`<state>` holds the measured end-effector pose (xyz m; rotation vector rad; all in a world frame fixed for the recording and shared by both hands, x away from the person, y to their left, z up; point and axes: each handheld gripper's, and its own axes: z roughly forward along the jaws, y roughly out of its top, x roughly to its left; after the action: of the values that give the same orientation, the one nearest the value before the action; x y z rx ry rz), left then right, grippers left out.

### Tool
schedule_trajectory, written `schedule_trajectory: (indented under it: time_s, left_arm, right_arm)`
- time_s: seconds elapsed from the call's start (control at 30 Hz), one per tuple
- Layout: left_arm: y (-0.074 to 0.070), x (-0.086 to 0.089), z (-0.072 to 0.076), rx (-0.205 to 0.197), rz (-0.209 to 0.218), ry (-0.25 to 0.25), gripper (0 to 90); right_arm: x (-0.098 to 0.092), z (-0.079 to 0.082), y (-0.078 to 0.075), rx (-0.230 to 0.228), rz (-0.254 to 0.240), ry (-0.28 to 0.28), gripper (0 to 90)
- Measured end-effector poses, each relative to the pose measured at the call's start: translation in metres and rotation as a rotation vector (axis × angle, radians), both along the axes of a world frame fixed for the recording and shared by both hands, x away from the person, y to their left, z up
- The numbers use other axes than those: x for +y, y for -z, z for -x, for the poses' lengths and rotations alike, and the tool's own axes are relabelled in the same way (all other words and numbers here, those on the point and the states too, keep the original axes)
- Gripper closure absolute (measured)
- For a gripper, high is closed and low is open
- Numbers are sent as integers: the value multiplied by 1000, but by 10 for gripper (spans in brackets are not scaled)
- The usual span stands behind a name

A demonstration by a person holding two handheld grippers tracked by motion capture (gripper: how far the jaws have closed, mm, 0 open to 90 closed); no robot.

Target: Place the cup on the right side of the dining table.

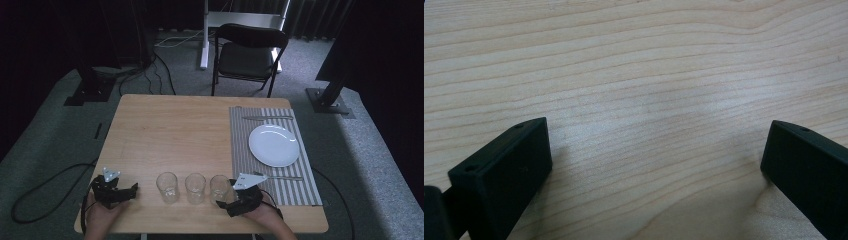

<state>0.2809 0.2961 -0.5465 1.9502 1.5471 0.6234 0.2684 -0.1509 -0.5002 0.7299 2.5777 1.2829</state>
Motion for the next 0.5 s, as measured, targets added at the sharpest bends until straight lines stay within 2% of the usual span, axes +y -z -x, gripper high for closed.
schedule_trajectory:
  time_s: [0.17, 0.2, 0.3, 0.5]
  left_arm:
    - [0, 0, 0, -2, 0, 1, 3]
    - [0, 0, 0, -2, 0, 1, 3]
    - [0, 0, 0, -2, 0, 1, 3]
    - [0, 0, 0, -2, 0, 1, 3]
  right_arm:
    - [4, -3, 1, 0, 0, -2, 172]
    - [5, -5, 2, -2, -5, 2, 212]
    - [7, -7, 2, 0, -8, 1, 213]
    - [14, -8, 3, -28, 17, -2, 266]
